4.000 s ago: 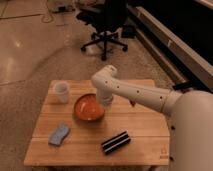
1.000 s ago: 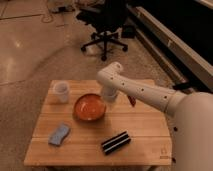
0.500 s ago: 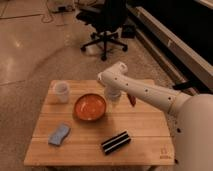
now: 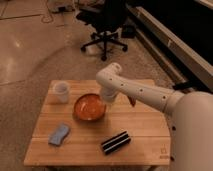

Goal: Drag the ceramic bowl in a circle

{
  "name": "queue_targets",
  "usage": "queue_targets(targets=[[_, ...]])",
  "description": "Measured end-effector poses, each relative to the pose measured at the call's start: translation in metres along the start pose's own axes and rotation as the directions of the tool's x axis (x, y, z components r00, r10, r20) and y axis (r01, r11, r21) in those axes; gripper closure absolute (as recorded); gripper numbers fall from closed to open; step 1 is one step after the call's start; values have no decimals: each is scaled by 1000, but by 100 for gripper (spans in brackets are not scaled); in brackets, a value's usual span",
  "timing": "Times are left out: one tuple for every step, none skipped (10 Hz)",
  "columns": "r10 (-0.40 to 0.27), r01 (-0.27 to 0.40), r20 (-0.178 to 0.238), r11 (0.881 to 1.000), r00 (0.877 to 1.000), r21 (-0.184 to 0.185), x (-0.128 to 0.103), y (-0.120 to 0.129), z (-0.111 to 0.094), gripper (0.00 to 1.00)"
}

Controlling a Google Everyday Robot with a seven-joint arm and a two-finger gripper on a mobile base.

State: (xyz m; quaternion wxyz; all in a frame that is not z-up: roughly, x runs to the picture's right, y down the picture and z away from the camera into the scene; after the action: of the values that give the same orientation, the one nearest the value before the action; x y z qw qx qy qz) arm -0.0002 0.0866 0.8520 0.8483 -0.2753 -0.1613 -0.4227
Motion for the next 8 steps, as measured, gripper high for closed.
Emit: queue_targets(targets=[[13,-13,-7,1000,1000,-1,-5,3,2,58],[28,-28,-8,1000,1000,4,-8,-2,8,58],[34,-34,-4,999,999,14,-9,-6,15,58],[42,-42,-3,999,999,3,-3,-2,17,58],[23,-23,-2,1000,1000,2,-3,-8,18,58],[15,-15,-2,1000,1000,3,-4,-10,18,58],[27,-27,-5,1000,1000,11,4,-6,21,58],[45,-45,-5,999,999,12,14,-3,26,58]])
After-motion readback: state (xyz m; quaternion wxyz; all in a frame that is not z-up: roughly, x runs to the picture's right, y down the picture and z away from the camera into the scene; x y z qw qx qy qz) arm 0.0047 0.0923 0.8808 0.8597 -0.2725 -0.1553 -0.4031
